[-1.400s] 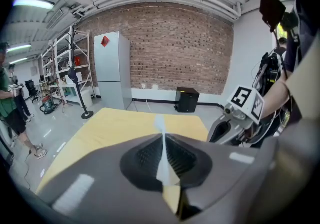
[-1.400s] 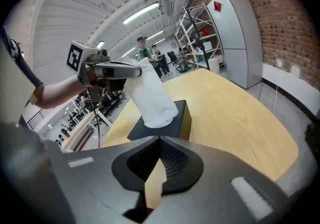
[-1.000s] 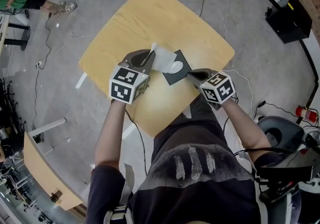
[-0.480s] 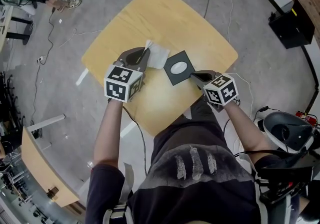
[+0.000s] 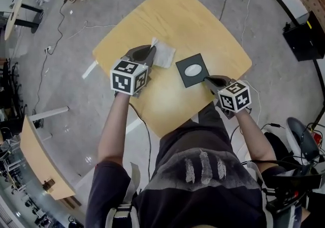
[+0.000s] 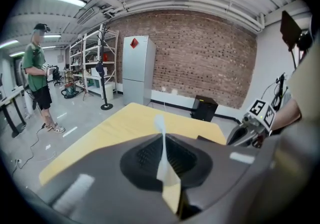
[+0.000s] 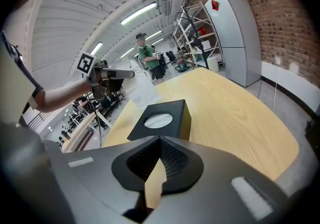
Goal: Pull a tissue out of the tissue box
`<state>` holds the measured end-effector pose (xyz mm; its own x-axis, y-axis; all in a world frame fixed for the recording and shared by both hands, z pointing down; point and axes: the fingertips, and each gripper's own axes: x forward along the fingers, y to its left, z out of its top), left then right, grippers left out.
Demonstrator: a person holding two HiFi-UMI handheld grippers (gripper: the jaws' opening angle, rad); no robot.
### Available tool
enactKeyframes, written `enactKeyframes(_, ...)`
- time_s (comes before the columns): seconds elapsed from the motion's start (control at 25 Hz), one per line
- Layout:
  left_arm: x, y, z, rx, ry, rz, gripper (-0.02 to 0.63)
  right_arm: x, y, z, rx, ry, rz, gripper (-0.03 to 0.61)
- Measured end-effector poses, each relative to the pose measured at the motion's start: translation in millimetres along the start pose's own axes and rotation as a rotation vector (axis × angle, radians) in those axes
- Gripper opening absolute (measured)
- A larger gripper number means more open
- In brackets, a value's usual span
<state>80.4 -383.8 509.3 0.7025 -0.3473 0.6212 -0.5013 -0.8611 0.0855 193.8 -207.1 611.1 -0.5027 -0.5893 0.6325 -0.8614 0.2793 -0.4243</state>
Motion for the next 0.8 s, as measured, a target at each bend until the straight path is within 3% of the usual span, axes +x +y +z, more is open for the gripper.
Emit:
enactKeyframes(0.16,-3,19,-7,-0.032,-0.004,0.018,0.006,7,5,1,0.002,-0.003,0.001,-0.002)
enactKeyframes(0.28,-2,34,-19,-0.109,-0.004,0.023,0.006,10,7,1,0.002,0.006,0.005,-0.002)
enactKeyframes(0.56,-22,49,-9,-0.434,-0.155,-0.091,0.008,10,8,2,0.002,0.009,0.014,-0.002)
enactKeyframes(0.68,-17,67,-34,-0.554,-0.124,-0.067,0.011,7,3,0,0.002,0.016,0.016,-0.002)
enactKeyframes(0.8,-8,80,-67,-0.578,-0.056,-0.018,0.06,6,0,-2,0.003,0.016,0.01,-0.002)
